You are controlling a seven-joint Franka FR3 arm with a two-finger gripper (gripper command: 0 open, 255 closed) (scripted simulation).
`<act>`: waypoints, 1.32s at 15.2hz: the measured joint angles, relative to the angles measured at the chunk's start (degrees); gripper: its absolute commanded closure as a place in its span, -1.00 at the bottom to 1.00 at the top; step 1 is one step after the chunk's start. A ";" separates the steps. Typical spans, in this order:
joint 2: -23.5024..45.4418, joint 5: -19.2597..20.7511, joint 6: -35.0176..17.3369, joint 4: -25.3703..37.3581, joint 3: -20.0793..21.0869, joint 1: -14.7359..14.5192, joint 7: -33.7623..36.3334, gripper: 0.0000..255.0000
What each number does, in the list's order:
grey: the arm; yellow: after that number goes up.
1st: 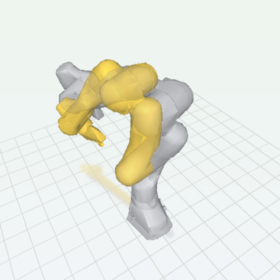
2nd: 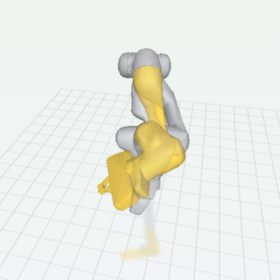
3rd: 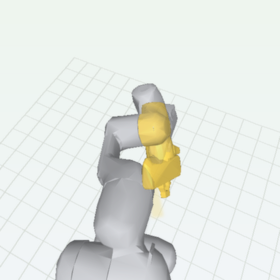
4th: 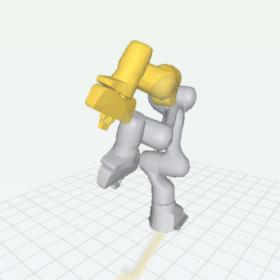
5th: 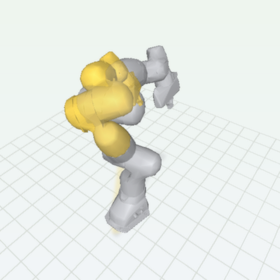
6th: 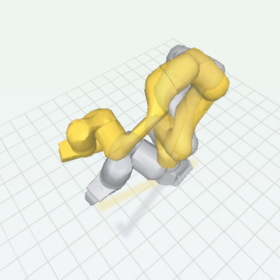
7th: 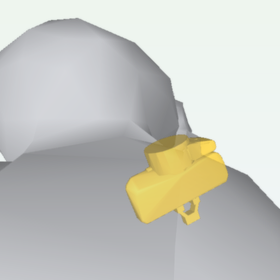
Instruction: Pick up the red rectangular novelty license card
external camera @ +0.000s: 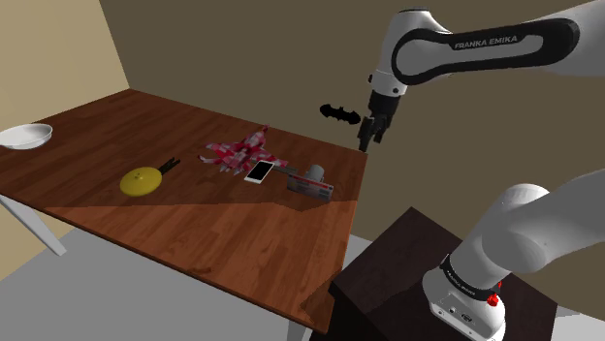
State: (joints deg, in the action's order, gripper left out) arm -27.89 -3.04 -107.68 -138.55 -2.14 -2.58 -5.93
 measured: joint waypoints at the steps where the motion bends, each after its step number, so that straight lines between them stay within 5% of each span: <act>1: 1.82 0.15 -1.64 0.19 -0.09 -0.17 -0.83 -1.00; 9: 19.32 1.02 -14.65 4.71 -0.96 -1.09 -7.95 -1.00; 20: 43.40 1.97 -24.46 19.43 -0.45 -1.51 -16.06 -1.00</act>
State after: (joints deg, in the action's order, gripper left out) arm 15.50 -1.08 -132.14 -119.12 -2.59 -4.09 -21.99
